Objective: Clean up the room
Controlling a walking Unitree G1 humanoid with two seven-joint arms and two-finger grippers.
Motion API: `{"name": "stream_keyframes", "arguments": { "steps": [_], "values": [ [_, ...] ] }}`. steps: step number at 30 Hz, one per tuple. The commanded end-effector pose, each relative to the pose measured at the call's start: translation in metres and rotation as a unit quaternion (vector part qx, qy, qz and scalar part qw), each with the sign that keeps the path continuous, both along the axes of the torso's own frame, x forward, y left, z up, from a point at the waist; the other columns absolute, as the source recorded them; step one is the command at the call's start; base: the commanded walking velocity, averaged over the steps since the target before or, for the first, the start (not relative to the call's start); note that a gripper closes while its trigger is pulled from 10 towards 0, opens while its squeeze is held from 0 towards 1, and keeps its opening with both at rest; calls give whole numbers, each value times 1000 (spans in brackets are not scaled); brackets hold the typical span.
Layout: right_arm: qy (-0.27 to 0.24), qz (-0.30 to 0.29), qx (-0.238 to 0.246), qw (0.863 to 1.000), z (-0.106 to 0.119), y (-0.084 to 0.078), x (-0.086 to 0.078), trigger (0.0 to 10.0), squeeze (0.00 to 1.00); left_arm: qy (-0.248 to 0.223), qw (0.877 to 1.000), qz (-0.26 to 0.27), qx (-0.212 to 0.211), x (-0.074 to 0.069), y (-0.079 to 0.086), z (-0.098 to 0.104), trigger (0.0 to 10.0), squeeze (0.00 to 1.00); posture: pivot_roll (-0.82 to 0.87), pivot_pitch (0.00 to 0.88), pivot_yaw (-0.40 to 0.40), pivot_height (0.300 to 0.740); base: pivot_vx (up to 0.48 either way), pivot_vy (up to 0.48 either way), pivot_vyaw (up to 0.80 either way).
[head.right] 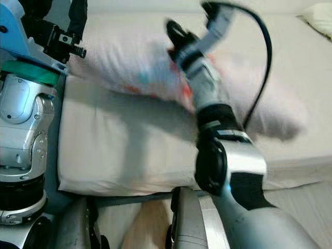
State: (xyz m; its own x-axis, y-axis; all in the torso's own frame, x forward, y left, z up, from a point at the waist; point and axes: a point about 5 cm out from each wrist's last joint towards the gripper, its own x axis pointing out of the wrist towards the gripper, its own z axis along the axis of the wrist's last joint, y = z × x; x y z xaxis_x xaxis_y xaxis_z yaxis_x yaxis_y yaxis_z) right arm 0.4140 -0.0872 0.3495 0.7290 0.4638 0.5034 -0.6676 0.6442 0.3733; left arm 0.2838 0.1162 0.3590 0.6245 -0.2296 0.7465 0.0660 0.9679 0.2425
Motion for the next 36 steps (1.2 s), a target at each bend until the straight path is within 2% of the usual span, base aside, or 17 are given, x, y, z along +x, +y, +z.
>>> {"name": "stream_keyframes", "arguments": {
  "steps": [1,7,8,15,17,18,19,20,21,22,24,25,26,28,29,31,36],
  "values": [
    [21,12,24,999,-2,2,2,0,0,-24,1000,-8,3,-7,-4,6,10000,0,82,132,-15,551,0,0,0],
    [16,1,-19,1000,8,11,1,0,0,-12,1000,-20,17,-9,-11,1,10000,0,103,124,-26,551,0,0,0],
    [3,-75,-137,988,-7,9,4,10000,0,26,999,-32,27,-7,-13,-12,10000,0,108,126,-27,551,0,0,0],
    [-16,-198,-310,930,-57,-15,7,10000,0,137,989,-52,20,-1,-10,-54,10000,0,92,140,-17,551,0,0,0],
    [-40,-265,-371,889,-90,-46,-4,10000,0,178,982,-54,39,0,-10,-80,10000,0,77,150,6,551,0,0,0],
    [-40,-265,-371,889,-90,-46,-4,10000,0,178,982,-54,39,0,-10,-80,10000,0,77,150,6,551,0,0,0],
    [-60,-309,-422,851,-109,-71,-22,10000,694,201,976,-59,49,0,-11,-93,10000,0,62,153,20,551,0,0,0],
    [-60,-309,-422,851,-109,-71,-22,10000,694,201,976,-59,49,0,-11,-93,10000,0,62,153,20,551,0,0,0],
    [-68,-337,-450,824,-116,-87,-34,10000,1000,210,974,-64,53,1,-13,-98,10000,0,53,155,27,551,0,0,0],
    [-68,-337,-450,824,-116,-87,-34,10000,1000,210,974,-64,53,1,-13,-98,10000,0,53,155,27,551,0,0,0],
    [-67,-367,-480,794,-122,-108,-50,10000,1000,219,971,-70,58,2,-15,-103,10000,0,41,157,34,551,0,0,0],
    [-71,-394,-509,762,-126,-123,-63,10000,1000,227,969,-74,61,2,-16,-107,10000,0,35,158,37,551,0,0,0],
    [-71,-394,-509,762,-126,-123,-63,10000,1000,227,969,-74,61,2,-16,-107,10000,0,35,158,37,551,0,0,0],
    [-73,-436,-573,690,-132,-156,-93,10000,1000,244,963,-88,67,3,-22,-115,10000,0,-3,162,59,551,0,0,0],
    [-73,-436,-573,690,-132,-156,-93,10000,1000,244,963,-88,67,3,-22,-115,10000,0,-3,162,59,551,0,0,0],
    [-62,-455,-613,643,-137,-177,-116,10000,1000,252,960,-99,75,4,-27,-120,10000,0,-14,166,68,551,0,0,0],
    [-11,-459,-626,631,-163,-196,-138,10000,1000,251,959,-105,81,5,-30,-122,10000,0,-10,168,68,551,0,0,0]
  ]
}}
